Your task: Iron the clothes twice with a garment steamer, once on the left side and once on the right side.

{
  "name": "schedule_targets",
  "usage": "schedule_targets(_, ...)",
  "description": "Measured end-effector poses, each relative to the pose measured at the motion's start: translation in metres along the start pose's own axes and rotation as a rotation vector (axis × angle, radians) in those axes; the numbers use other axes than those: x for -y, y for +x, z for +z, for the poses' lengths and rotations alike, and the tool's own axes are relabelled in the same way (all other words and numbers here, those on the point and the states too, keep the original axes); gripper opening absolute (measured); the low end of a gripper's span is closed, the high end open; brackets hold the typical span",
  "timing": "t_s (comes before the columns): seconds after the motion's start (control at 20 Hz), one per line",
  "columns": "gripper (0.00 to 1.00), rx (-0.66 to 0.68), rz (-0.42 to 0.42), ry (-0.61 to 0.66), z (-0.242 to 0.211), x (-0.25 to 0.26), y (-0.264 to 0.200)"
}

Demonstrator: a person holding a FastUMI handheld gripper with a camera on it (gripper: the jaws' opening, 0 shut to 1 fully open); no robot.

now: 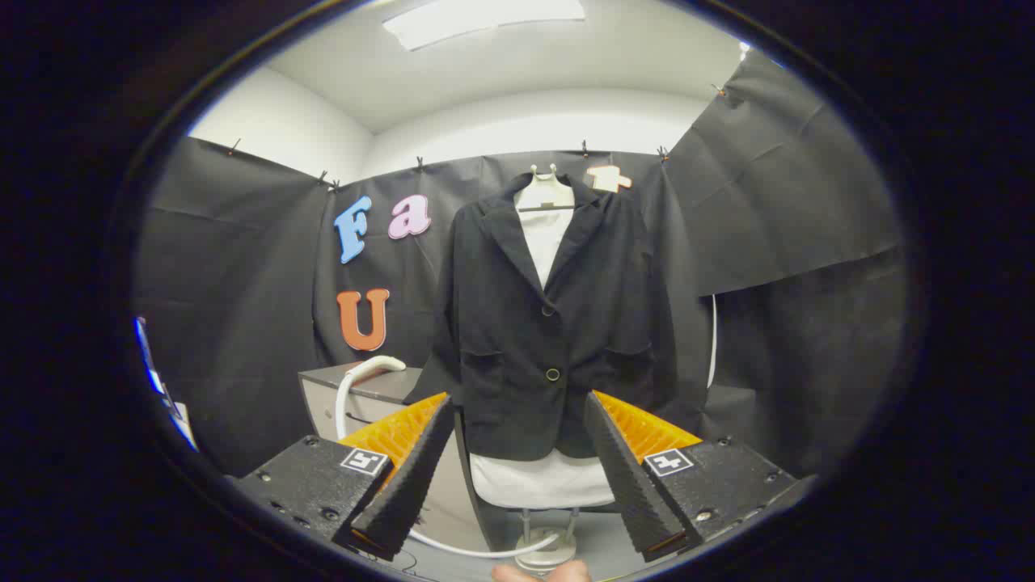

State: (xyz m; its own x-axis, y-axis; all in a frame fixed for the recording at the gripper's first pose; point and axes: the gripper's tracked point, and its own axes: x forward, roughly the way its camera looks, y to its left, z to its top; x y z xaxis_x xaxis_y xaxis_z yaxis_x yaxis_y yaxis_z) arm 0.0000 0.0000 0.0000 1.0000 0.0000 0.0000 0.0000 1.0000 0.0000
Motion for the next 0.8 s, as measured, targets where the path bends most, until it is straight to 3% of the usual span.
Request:
schedule_targets(0.5,1.00,-0.028,0.022,0.031,-0.006,0.011,0.012)
schedule_targets(0.8,1.00,-0.001,0.015,0.037,0.008,-0.007,0.016)
